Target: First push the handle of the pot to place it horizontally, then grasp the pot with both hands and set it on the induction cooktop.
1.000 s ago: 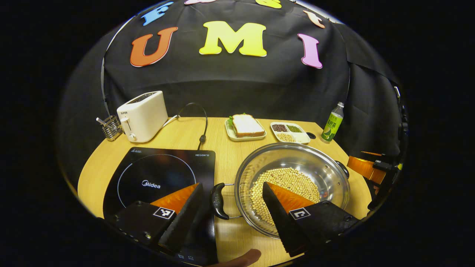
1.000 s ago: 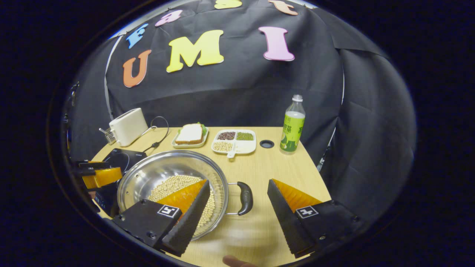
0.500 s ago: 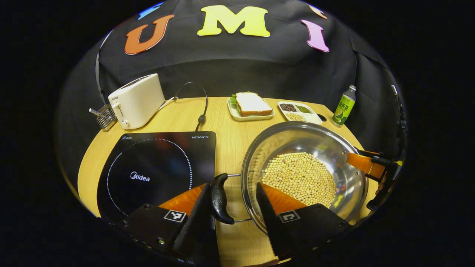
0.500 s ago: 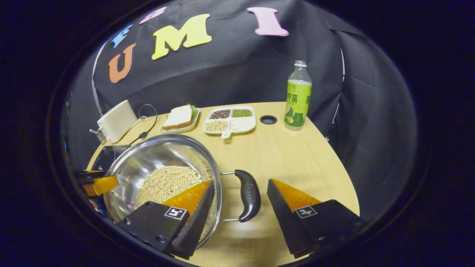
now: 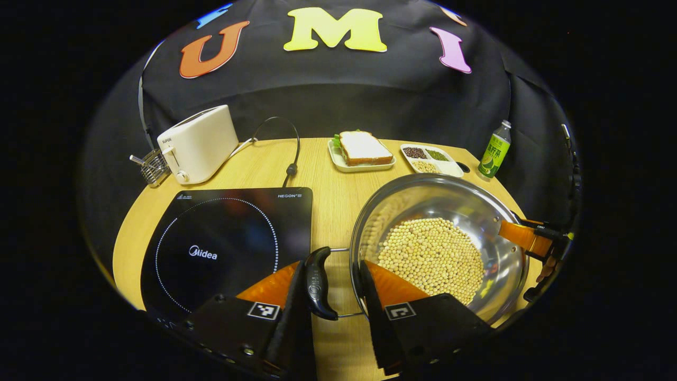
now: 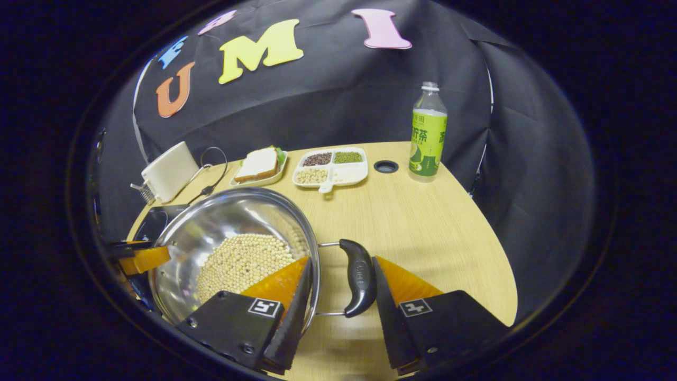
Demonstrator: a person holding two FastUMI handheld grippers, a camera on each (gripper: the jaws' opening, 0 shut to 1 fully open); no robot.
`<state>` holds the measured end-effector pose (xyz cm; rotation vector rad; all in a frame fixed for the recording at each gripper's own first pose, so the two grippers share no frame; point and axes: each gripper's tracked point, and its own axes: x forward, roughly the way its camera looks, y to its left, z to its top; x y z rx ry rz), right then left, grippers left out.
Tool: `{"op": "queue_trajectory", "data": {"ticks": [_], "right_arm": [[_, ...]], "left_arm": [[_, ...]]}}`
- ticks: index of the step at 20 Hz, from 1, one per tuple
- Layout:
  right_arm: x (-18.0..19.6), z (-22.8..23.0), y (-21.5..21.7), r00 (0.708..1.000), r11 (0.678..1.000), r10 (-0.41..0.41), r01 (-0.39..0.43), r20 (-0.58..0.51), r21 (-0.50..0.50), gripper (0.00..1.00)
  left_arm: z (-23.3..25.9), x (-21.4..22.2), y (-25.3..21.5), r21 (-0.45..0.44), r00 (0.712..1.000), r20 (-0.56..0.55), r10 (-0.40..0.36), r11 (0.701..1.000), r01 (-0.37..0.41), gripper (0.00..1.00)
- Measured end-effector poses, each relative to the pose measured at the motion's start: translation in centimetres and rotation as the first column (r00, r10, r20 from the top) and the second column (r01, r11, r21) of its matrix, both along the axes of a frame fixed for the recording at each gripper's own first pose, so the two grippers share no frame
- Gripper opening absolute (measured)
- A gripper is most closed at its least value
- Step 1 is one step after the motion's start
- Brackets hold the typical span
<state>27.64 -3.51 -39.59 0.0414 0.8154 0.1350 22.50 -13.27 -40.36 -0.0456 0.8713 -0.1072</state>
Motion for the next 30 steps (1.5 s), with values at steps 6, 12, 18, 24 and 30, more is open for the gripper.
{"op": "queue_trajectory", "data": {"ticks": [6,12,18,24,30], "right_arm": [[-2.4,1.5,-0.9,1.000,1.000,-0.020,0.020,0.015,-0.021,0.63],[-6.0,5.1,-0.8,0.998,0.999,-0.043,0.045,0.052,-0.030,0.63],[-8.6,8.4,2.2,0.995,0.999,-0.020,0.023,0.097,-0.030,0.63],[-9.8,11.4,7.0,0.992,1.000,0.008,-0.006,0.129,-0.014,0.64],[-9.6,14.5,13.5,0.986,0.998,0.057,-0.058,0.156,0.006,0.63]], "left_arm": [[1.1,-1.8,-0.6,-0.001,0.999,0.010,-0.041,0.999,0.041,0.57],[4.2,-4.5,0.0,-0.031,0.997,0.058,-0.051,0.998,0.053,0.56],[7.8,-6.7,3.4,-0.027,0.992,0.124,-0.031,0.999,0.035,0.56],[11.3,-8.2,8.3,-0.011,0.982,0.187,-0.003,1.000,0.005,0.56],[14.8,-7.9,14.8,0.016,0.967,0.254,0.035,0.999,-0.040,0.56]]}}
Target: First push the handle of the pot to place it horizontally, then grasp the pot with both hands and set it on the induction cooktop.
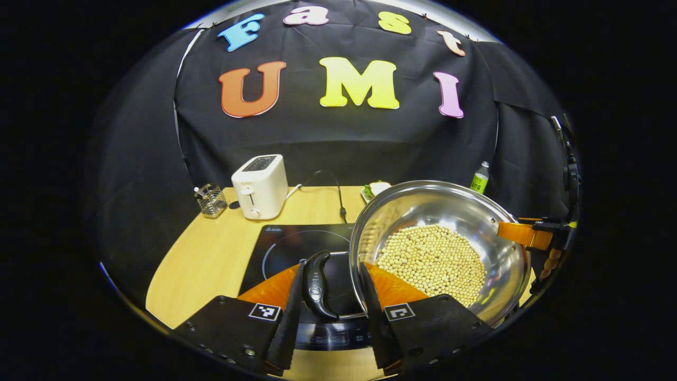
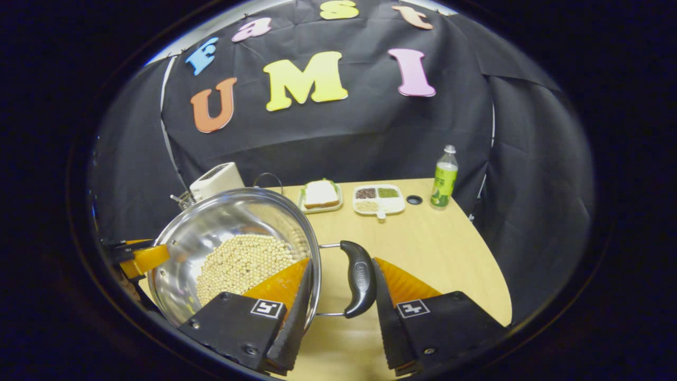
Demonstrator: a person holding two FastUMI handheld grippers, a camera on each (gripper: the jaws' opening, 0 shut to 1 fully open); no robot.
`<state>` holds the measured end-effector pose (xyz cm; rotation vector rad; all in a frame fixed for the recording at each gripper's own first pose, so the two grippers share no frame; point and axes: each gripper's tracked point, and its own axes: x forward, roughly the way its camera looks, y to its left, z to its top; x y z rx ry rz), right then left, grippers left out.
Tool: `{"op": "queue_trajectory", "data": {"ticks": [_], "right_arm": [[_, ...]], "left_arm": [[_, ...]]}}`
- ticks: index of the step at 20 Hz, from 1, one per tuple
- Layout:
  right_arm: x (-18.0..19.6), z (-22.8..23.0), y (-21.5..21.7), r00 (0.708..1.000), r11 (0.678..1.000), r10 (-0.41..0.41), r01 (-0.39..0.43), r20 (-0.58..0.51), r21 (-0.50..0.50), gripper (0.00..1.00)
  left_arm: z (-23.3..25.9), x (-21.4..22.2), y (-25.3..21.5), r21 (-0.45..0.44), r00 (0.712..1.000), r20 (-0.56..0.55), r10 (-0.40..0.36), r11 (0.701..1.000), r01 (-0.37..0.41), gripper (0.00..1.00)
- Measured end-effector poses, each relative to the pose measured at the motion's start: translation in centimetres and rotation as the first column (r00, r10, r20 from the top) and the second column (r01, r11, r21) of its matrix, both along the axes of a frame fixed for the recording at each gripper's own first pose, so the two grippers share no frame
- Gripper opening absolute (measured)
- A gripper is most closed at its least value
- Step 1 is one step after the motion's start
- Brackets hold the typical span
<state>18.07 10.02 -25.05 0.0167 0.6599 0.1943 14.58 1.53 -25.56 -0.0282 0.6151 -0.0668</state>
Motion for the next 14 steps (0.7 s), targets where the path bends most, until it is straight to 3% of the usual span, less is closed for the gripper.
{"op": "queue_trajectory", "data": {"ticks": [1,2,14], "right_arm": [[0.2,0.6,1.1,1.000,1.000,0.004,-0.004,0.005,0.006,0.63],[0.4,0.9,2.3,1.000,1.000,0.009,-0.009,0.008,0.011,0.64],[4.8,1.7,12.6,1.000,1.000,0.027,-0.027,0.000,0.006,0.63]], "left_arm": [[0.7,0.1,1.1,0.007,1.000,0.011,0.007,1.000,-0.007,0.65],[1.1,0.4,2.1,0.011,1.000,0.022,0.015,1.000,-0.015,0.56],[2.1,5.5,11.6,0.028,0.995,0.053,0.085,0.996,-0.086,0.56]]}}
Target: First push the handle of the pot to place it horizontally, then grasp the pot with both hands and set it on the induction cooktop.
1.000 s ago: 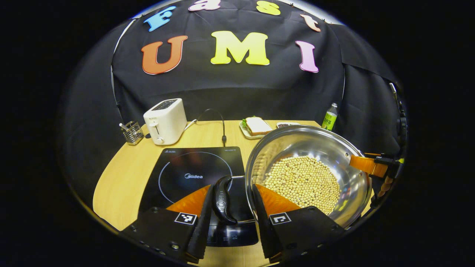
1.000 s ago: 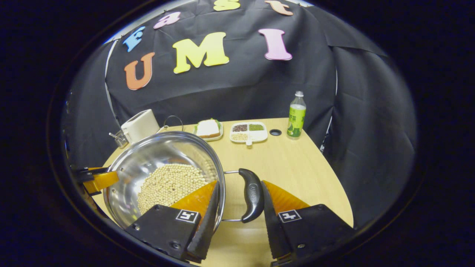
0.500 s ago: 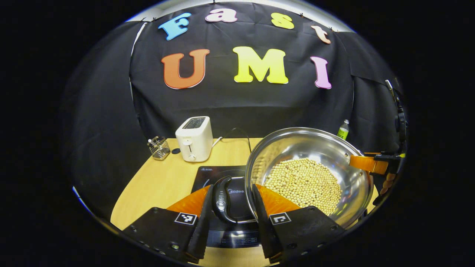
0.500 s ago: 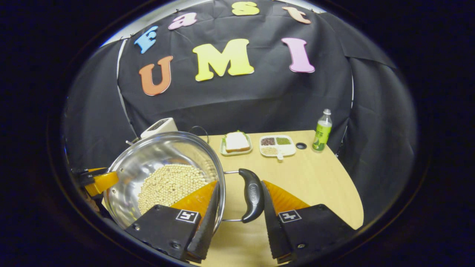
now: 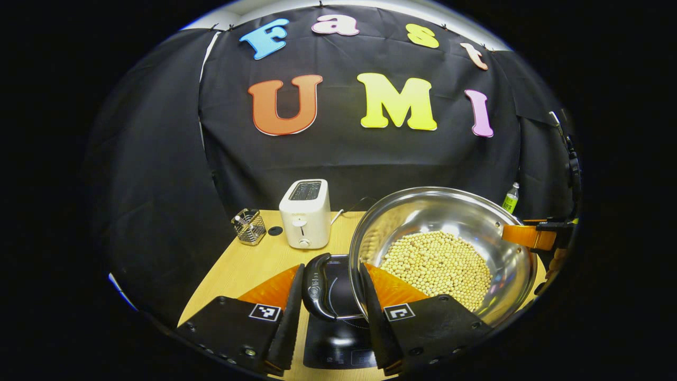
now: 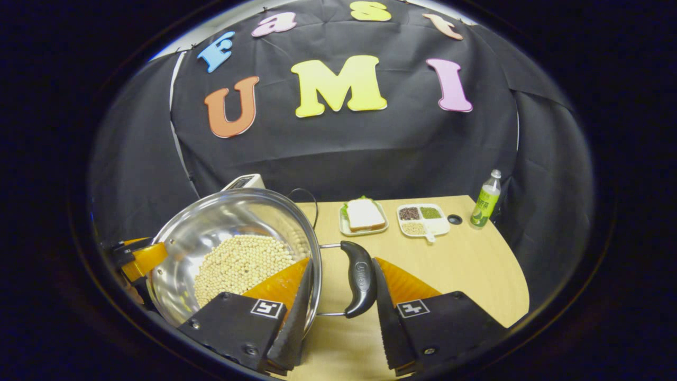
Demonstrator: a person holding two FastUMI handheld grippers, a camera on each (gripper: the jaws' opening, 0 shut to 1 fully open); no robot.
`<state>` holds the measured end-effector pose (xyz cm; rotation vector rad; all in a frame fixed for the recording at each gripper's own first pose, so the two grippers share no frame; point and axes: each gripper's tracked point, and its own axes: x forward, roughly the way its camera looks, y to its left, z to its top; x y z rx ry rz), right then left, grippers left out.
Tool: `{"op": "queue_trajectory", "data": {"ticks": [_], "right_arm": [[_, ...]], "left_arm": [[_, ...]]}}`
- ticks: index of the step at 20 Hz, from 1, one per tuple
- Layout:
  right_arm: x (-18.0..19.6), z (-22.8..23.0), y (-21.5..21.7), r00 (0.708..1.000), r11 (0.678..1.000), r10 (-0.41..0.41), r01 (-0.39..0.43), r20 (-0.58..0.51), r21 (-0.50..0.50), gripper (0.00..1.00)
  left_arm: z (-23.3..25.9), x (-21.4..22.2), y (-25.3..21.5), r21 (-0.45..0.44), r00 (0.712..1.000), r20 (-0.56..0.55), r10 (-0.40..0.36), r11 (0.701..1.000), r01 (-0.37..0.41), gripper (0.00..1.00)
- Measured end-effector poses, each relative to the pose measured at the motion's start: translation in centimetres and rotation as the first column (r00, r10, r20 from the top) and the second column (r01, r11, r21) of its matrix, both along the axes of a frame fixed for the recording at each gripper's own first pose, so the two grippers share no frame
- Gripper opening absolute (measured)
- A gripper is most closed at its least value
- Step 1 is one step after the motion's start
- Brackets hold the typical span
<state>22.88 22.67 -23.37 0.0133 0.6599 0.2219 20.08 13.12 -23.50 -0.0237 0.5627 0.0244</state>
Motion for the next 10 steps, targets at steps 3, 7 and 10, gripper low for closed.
{"op": "queue_trajectory", "data": {"ticks": [3,7,10], "right_arm": [[1.1,-1.9,2.1,1.000,1.000,0.005,-0.005,-0.023,-0.017,0.64],[2.2,-5.9,4.3,0.998,1.000,0.008,-0.009,-0.056,-0.026,0.64],[2.6,-8.6,5.3,0.997,0.999,0.009,-0.012,-0.071,-0.042,0.63]], "left_arm": [[-2.0,1.1,1.8,0.006,0.999,-0.027,0.020,1.000,-0.020,0.56],[-5.1,2.2,3.9,0.060,0.998,-0.048,0.039,0.998,-0.036,0.56],[-7.9,2.7,4.5,0.053,0.996,-0.078,0.050,0.998,-0.046,0.56]]}}
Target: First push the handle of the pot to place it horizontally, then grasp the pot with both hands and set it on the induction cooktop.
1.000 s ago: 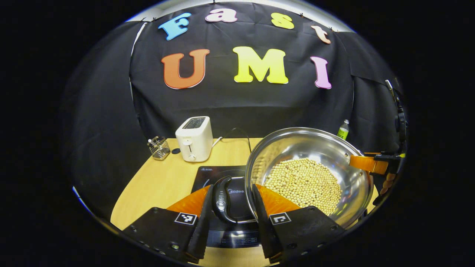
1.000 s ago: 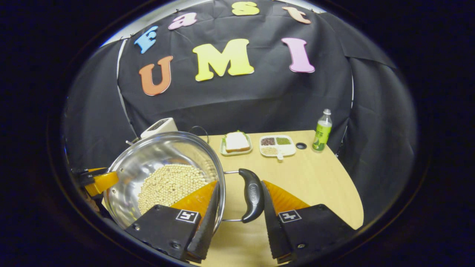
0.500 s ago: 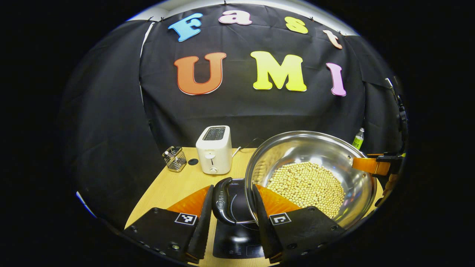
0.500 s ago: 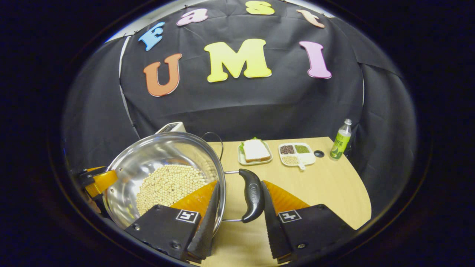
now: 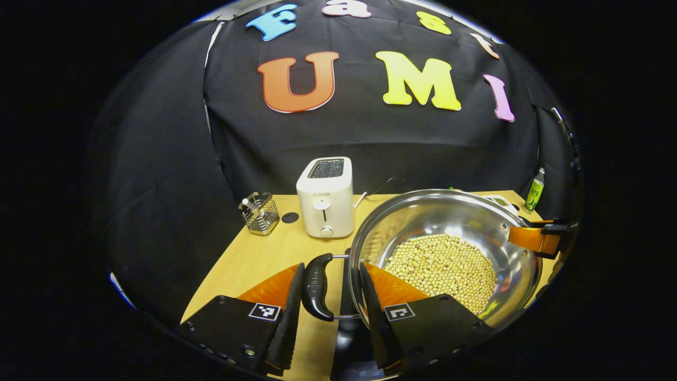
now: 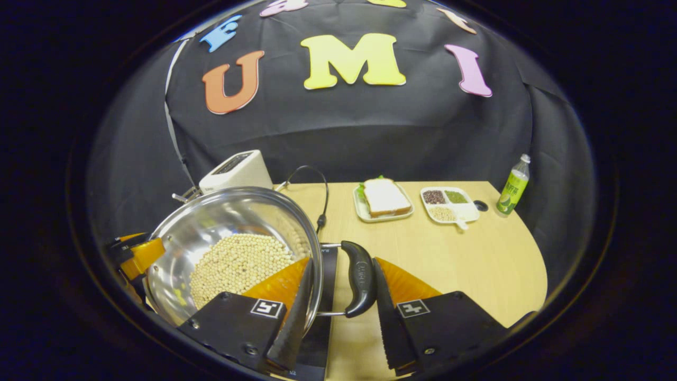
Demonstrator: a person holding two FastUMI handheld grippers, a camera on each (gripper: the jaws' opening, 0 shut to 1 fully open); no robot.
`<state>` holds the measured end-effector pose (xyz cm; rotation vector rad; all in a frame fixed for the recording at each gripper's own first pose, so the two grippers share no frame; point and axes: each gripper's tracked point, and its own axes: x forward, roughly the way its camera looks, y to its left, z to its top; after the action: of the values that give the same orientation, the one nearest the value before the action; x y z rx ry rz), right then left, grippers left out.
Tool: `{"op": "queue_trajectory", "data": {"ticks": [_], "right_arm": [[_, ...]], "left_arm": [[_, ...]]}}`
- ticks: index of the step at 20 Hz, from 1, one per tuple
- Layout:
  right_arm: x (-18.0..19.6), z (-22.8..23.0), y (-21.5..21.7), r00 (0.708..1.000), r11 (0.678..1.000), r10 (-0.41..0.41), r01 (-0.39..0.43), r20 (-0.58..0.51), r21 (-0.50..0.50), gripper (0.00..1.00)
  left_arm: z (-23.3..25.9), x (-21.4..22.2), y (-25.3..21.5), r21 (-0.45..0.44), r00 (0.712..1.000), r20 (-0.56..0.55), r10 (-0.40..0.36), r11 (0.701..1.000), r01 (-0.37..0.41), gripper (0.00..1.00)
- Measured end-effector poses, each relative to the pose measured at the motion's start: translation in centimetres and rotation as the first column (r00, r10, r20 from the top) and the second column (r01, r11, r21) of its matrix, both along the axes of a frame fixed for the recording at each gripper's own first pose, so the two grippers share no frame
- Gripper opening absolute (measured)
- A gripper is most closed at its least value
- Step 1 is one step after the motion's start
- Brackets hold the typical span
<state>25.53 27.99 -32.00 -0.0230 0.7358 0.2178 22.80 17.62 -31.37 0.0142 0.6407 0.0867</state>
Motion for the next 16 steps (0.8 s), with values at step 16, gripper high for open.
{"op": "queue_trajectory", "data": {"ticks": [16], "right_arm": [[0.7,-4.4,0.4,0.997,0.999,-0.018,0.022,0.075,-0.041,0.64]], "left_arm": [[-5.2,1.3,0.6,-0.014,1.000,0.013,0.010,1.000,-0.010,0.57]]}}
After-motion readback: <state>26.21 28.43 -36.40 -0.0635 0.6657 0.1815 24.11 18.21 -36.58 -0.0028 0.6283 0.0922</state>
